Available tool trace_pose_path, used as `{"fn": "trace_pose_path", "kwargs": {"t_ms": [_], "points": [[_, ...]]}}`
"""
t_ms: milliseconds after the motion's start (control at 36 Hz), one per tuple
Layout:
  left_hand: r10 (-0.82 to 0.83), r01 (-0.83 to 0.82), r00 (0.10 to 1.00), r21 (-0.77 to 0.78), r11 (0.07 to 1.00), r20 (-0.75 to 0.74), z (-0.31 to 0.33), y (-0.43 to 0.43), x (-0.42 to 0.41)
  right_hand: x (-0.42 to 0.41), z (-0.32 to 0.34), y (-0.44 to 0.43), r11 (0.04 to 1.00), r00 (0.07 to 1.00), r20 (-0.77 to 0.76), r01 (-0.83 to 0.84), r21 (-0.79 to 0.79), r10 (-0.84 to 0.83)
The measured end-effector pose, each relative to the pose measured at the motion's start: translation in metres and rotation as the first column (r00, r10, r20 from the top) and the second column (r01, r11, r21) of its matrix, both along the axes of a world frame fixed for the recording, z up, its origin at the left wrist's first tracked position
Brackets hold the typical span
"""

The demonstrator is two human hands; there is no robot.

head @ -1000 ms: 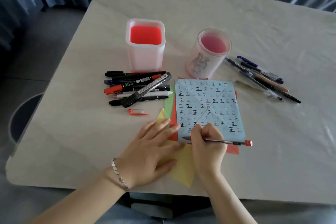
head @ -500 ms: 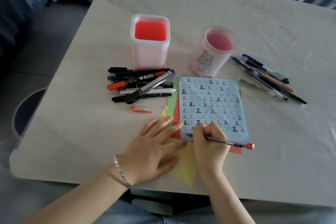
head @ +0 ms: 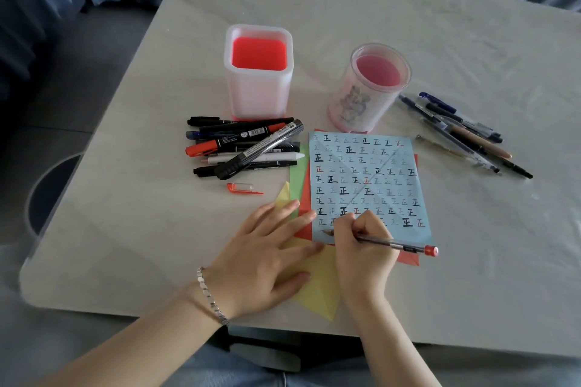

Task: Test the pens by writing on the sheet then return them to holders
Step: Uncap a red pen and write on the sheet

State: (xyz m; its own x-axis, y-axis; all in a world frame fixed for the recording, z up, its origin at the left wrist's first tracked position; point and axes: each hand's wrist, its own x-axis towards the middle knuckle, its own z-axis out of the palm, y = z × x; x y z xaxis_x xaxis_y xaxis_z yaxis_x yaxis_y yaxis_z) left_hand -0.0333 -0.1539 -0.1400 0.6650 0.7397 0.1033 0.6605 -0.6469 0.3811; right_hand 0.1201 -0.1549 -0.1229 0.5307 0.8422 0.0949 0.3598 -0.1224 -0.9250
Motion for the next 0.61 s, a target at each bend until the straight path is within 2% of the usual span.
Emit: {"fn": "trace_pose_path", "kwargs": {"t_ms": [611], "points": [[-0.003,0.003,1.000,-0.003,1.000,-0.016,-0.0002,0.0006,-0.0001,-0.0003,0.0043,-0.0003,1.000,0.998,-0.056,-0.016,-0.005,0.016]]}}
